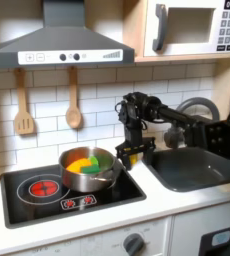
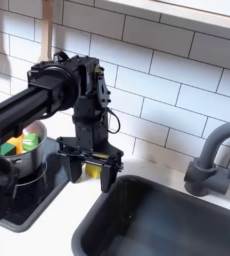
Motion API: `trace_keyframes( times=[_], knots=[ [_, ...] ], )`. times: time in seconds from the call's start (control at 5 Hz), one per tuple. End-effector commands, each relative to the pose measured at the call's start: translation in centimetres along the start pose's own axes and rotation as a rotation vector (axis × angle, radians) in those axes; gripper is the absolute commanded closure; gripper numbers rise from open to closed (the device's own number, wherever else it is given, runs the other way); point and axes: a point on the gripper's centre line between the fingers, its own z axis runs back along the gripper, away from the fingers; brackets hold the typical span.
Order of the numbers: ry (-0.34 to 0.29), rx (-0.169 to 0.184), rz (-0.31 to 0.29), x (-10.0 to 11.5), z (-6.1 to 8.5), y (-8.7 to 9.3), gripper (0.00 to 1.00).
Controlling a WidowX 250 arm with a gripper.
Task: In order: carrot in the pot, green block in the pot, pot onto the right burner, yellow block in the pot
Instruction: 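Put the yellow block in the pot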
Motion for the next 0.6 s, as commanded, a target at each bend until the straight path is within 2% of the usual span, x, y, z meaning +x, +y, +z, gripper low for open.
trace_keyframes(
  times=[0.0, 0.4],
  knots=[
    [-0.029, 0.012, 0.0, 0.9, 0.2, 0.2, 0.0],
    [-0.05, 0.011, 0.001, 2.1, 0.3, 0.2, 0.0]
  ],
)
